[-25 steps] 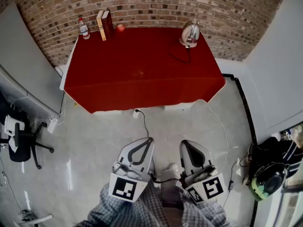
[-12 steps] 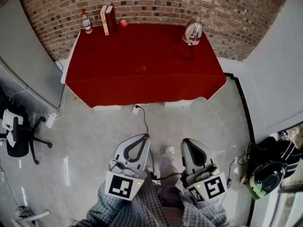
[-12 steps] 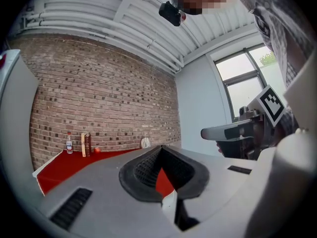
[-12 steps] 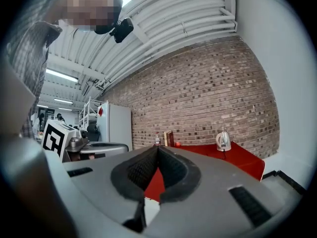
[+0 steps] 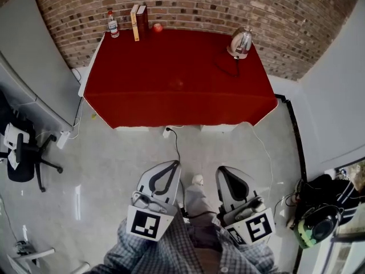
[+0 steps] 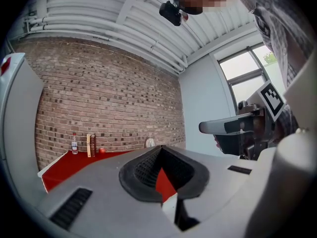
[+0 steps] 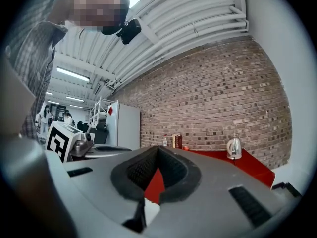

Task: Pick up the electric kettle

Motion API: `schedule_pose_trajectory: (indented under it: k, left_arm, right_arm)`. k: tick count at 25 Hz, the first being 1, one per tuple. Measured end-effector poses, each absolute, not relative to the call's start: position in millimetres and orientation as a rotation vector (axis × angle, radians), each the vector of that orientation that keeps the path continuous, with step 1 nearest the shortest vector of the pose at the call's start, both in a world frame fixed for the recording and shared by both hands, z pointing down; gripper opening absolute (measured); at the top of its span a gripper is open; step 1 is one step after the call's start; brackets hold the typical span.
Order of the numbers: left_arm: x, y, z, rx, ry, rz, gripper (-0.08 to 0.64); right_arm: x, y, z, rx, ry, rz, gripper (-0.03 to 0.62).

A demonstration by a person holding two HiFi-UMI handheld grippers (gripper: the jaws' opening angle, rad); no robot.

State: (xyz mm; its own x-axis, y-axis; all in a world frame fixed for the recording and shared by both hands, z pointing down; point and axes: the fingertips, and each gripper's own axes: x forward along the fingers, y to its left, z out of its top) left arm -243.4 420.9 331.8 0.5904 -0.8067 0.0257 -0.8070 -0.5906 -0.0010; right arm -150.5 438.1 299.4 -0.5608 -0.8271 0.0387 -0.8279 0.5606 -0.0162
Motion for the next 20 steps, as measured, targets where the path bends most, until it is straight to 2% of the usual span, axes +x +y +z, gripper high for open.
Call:
schedule_pose_trajectory:
  k: [20]
  left_arm:
    - [-231.8,367.0,339.3,2.754,-1.524,0.128,0.008]
  right_arm:
    - [-134.3,374.8,313.6,1.361,-2.798,0.096,0.006]
